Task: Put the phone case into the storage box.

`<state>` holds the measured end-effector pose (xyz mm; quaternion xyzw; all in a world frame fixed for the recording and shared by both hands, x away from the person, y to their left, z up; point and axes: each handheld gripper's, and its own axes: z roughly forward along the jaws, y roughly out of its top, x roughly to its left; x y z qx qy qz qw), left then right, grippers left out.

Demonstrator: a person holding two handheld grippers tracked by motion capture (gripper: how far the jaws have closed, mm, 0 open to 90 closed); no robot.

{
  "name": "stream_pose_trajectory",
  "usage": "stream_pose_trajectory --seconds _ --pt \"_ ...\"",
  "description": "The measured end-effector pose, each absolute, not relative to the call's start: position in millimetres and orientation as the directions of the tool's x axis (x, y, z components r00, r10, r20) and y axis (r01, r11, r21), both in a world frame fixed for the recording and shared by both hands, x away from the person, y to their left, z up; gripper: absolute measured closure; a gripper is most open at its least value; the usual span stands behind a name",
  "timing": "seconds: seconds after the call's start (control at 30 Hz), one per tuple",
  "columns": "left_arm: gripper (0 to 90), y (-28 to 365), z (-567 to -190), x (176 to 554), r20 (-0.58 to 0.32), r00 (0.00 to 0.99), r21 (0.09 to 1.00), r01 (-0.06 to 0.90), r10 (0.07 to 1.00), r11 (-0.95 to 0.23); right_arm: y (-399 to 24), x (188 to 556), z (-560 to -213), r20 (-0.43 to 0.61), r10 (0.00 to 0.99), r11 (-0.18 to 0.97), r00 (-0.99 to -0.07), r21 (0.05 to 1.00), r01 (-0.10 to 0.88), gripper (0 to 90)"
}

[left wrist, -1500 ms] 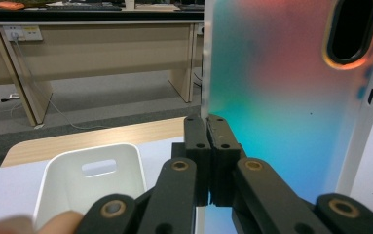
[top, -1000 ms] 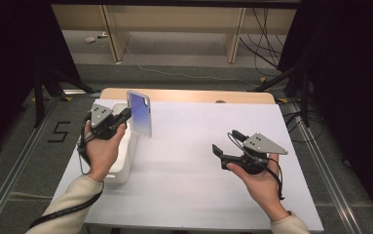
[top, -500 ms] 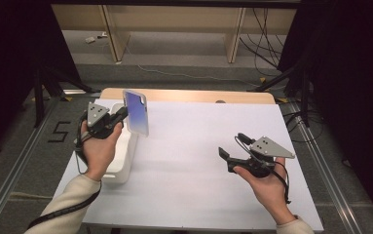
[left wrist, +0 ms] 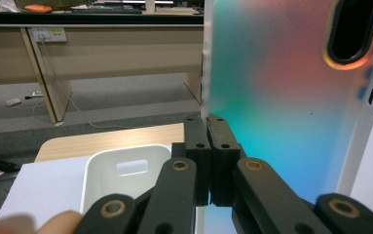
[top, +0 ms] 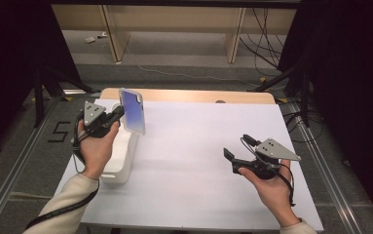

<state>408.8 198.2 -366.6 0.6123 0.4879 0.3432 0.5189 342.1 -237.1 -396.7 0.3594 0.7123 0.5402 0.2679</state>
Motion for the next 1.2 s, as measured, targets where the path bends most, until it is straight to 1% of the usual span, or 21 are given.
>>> stream_pose_trajectory --seconds 0.47,0.57,0.9,1.0,1.03,1.07,1.13,1.17,1.2 --pt "88.5 207.5 -365.6 411.0 -0.089 0.259 0.971 0.239 0.962 0.026 -240.4 340.5 -398.4 0.008 0.809 0.155 -0.588 0.962 0.225 18.7" --pt "88.5 209.5 -365.1 411.5 -0.092 0.256 0.971 0.239 0.962 0.029 -240.5 340.6 -399.4 0.008 0.809 0.14 -0.587 0.968 0.207 18.6" --pt "88.5 219.4 -363.7 413.9 -0.103 0.227 0.969 0.241 0.969 0.047 -244.6 339.3 -399.8 -0.012 0.814 0.161 -0.581 0.965 0.205 18.4" --pt "88.5 221.7 -363.8 414.9 -0.098 0.218 0.97 0.24 0.971 0.044 -244.3 338.5 -400.4 0.004 0.814 0.154 -0.581 0.963 0.222 18.5" --pt "88.5 222.7 -364.0 415.5 -0.1 0.215 0.97 0.238 0.971 0.047 -244.1 338.4 -400.7 0.008 0.812 0.149 -0.584 0.964 0.221 18.4" --pt "88.5 223.6 -364.0 415.7 -0.099 0.211 0.97 0.239 0.972 0.047 -244.4 338.9 -401.0 -0.009 0.818 0.153 -0.575 0.967 0.204 18.4" --pt "88.5 225.3 -363.7 416.3 -0.098 0.204 0.97 0.24 0.974 0.047 -244.1 338.3 -401.3 0.005 0.813 0.147 -0.583 0.966 0.213 18.5" --pt "88.5 226.3 -363.6 416.6 -0.098 0.2 0.97 0.237 0.975 0.049 -245.0 338.8 -401.2 -0.005 0.812 0.154 -0.584 0.967 0.205 18.4" --pt "88.5 227.6 -363.2 416.9 -0.098 0.197 0.97 0.237 0.975 0.05 -244.9 337.7 -401.0 0.003 0.814 0.154 -0.58 0.963 0.221 18.4"
